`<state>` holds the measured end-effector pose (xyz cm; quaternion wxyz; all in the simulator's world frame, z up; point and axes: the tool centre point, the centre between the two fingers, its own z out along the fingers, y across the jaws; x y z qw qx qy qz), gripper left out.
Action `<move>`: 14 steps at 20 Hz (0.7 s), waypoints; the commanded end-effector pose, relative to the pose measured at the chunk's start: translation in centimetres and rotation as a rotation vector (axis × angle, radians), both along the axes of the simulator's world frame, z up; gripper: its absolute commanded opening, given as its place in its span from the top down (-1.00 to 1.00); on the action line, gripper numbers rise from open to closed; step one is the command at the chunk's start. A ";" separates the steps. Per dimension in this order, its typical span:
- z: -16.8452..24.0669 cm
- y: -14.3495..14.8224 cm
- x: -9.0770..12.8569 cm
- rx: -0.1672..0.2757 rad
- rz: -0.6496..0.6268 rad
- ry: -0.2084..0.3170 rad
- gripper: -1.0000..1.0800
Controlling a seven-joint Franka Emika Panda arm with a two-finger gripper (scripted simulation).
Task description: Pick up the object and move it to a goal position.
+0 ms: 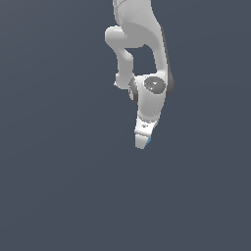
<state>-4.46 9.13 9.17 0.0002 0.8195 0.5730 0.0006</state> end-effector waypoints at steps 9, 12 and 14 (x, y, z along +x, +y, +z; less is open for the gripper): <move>5.1 9.2 4.2 0.000 -0.001 0.001 1.00; 6.0 11.0 5.1 0.000 -0.001 0.001 1.00; 6.6 11.9 5.5 0.000 -0.001 0.001 1.00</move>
